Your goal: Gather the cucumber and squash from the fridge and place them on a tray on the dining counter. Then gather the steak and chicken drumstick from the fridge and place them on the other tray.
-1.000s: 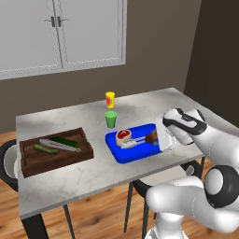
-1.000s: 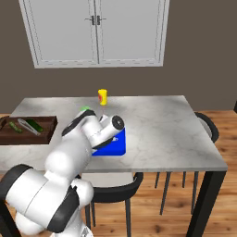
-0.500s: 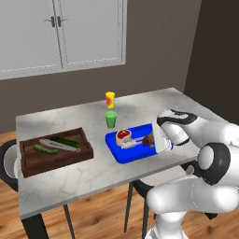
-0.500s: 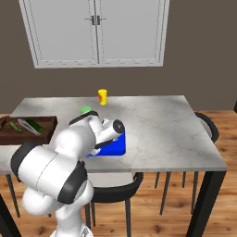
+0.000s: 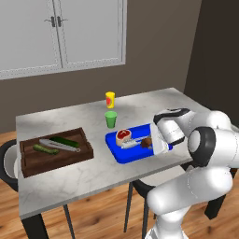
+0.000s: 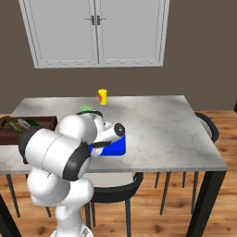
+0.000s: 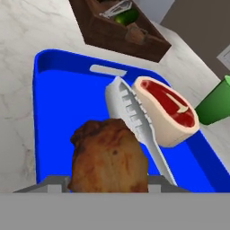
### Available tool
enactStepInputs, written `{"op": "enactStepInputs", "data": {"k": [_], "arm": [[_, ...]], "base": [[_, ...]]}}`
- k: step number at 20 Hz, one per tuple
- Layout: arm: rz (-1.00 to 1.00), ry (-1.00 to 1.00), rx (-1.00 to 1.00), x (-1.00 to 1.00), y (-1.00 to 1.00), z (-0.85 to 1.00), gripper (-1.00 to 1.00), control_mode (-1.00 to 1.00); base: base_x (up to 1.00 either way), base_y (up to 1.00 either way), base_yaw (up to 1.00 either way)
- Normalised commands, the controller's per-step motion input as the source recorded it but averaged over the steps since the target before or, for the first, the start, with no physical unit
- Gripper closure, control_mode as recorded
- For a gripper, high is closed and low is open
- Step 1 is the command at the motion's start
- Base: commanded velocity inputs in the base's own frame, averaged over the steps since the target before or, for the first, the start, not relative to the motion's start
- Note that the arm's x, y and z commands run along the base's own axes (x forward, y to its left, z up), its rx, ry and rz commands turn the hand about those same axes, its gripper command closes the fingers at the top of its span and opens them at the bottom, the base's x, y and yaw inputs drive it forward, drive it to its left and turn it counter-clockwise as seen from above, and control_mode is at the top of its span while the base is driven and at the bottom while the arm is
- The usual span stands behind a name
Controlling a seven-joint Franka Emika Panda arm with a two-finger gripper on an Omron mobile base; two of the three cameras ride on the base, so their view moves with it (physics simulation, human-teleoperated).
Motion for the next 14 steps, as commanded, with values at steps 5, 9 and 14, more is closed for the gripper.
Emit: {"op": "enactStepInputs", "data": {"k": [5, 9, 14], "arm": [[0.0, 0.0, 0.0, 0.21, 0.0, -0.19, 1.0, -1.0], [0.0, 0.04, 0.0, 0.21, 0.0, -0.18, 1.0, -1.0], [0.01, 0.04, 0.0, 0.31, 0.0, -0.2, 1.0, -1.0]], "base": [[0.0, 0.0, 0.0], [0.0, 0.0, 0.0], [0.0, 0.0, 0.0]]}}
